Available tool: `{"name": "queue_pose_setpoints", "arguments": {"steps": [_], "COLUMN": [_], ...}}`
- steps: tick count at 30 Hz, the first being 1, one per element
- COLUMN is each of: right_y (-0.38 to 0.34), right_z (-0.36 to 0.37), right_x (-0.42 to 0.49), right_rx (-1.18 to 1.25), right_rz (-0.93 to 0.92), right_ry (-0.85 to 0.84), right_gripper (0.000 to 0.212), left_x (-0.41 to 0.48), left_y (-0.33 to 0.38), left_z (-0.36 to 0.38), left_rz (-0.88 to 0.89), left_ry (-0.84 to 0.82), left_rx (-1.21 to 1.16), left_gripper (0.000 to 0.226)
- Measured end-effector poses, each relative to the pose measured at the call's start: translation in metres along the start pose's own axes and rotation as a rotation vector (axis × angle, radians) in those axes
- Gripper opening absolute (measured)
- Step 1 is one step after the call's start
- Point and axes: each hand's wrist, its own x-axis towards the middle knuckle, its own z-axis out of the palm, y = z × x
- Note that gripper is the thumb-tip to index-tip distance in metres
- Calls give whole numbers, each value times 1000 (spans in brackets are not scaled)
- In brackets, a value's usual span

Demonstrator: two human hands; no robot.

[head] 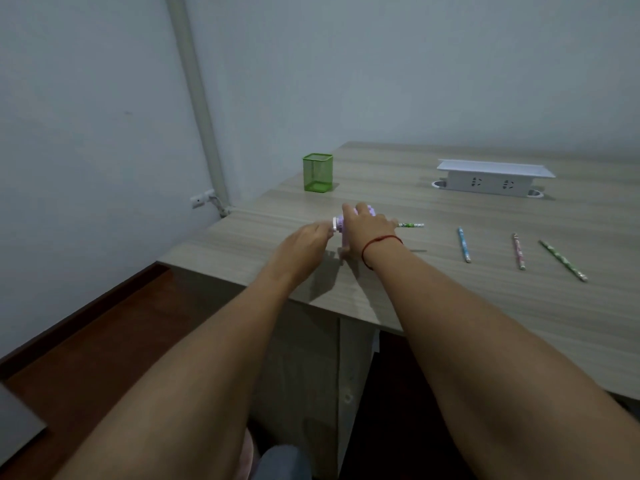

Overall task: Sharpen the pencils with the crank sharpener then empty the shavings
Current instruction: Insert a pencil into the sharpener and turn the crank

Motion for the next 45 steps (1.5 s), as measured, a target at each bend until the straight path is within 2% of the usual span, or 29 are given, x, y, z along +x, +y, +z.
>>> {"name": "queue_pose_setpoints", "arguments": {"steps": [3,11,17,22,26,30,38,41,45], "right_y": [-2,-3,2,4,5,7,5,3,6], "right_z": [0,-4,-1,0,-4,-5,-6,-8,-8], "right_x": [1,-3,-7,-6,-6,-6,-4,-1,-1], "right_rx": [-10,12,48,42,37,30,1,-17,-32], "right_rz": [14,36,2,-43,-68,-63,-34,-13,-41], "right_ry": [8,-4,37,33,11,6,-7,-19,-12], "right_gripper": [71,73,76,80,82,82,78,77,71], "left_x": [-1,14,20,27,49,69,66,68,48], "left_y": [7,11,8,-7,-17,-29,-32,-33,-23], "left_z": [-2,-9,0,7,11,10,8,-7,-10], "left_rz": [-82,-213,-283,-238,-216,-122,-34,71,71], "left_ry": [-60,-363,-412,-439,-388,-286,-134,-107,-52], "left_rx": [-25,39,-35,10,115,225,189,200,167], "left_gripper": [22,18,19,18,14,16,29,26,27]}}
